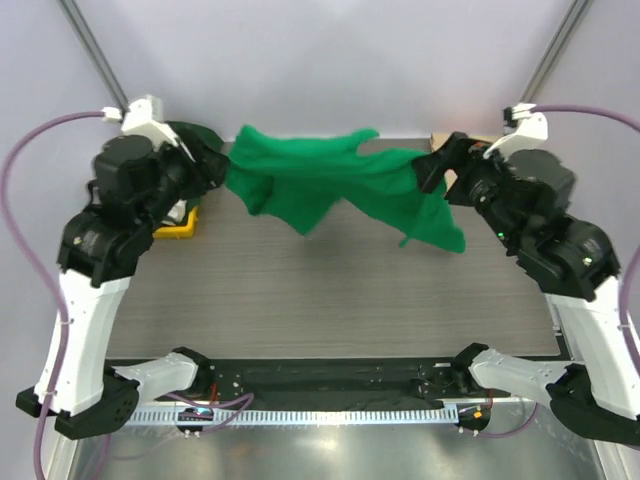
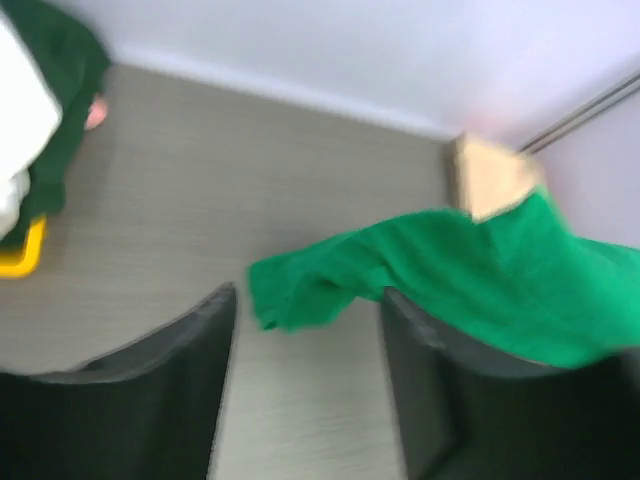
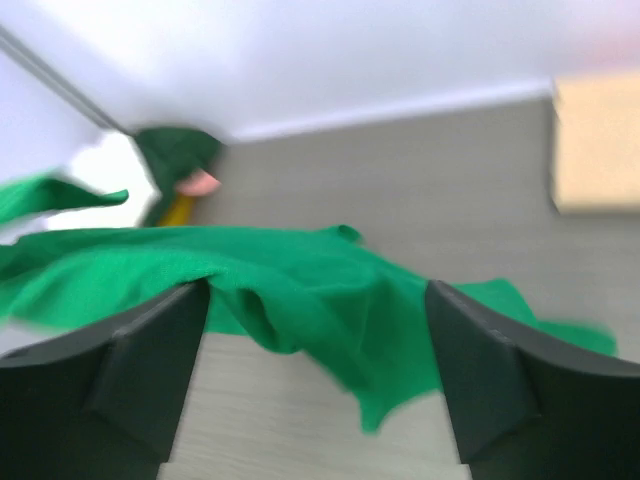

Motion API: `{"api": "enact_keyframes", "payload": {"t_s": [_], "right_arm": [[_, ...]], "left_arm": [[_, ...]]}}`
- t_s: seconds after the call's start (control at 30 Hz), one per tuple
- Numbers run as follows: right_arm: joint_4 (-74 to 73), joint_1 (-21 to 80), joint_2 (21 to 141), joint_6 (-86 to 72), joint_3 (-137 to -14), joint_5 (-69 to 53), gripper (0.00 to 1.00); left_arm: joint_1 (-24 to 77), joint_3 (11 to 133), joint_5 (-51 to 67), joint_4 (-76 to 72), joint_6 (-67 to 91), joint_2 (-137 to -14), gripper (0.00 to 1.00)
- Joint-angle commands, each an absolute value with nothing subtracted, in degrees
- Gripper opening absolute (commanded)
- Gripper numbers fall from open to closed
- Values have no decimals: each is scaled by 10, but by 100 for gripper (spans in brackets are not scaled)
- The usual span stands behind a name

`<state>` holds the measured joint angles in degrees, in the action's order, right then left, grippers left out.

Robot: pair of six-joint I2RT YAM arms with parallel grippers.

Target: Fold and stack the t-shirts

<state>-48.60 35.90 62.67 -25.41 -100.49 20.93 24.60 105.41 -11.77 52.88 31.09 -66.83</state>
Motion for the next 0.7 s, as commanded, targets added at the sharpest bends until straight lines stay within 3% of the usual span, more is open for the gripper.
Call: {"api": "enact_keyframes", "payload": {"t_s": [0.0, 0.07, 0.33, 0.5, 0.67], "right_arm": [[-570, 358, 673, -270, -895, 256, 99], [-565, 357, 686, -296, -820, 258, 100], [-519, 357, 643, -356, -683, 230, 100], [-504, 356, 624, -380, -614, 208, 100], [-440, 356, 606, -433, -520, 185, 100]], "left_arm": [[243, 937, -100, 590, 303, -696, 66], [242, 870, -113, 573, 312, -694, 73], [241, 615, -60, 451, 381, -647, 73], [252, 536, -3, 356, 405, -636, 70], [334, 479, -7, 303, 446, -683, 70]]}}
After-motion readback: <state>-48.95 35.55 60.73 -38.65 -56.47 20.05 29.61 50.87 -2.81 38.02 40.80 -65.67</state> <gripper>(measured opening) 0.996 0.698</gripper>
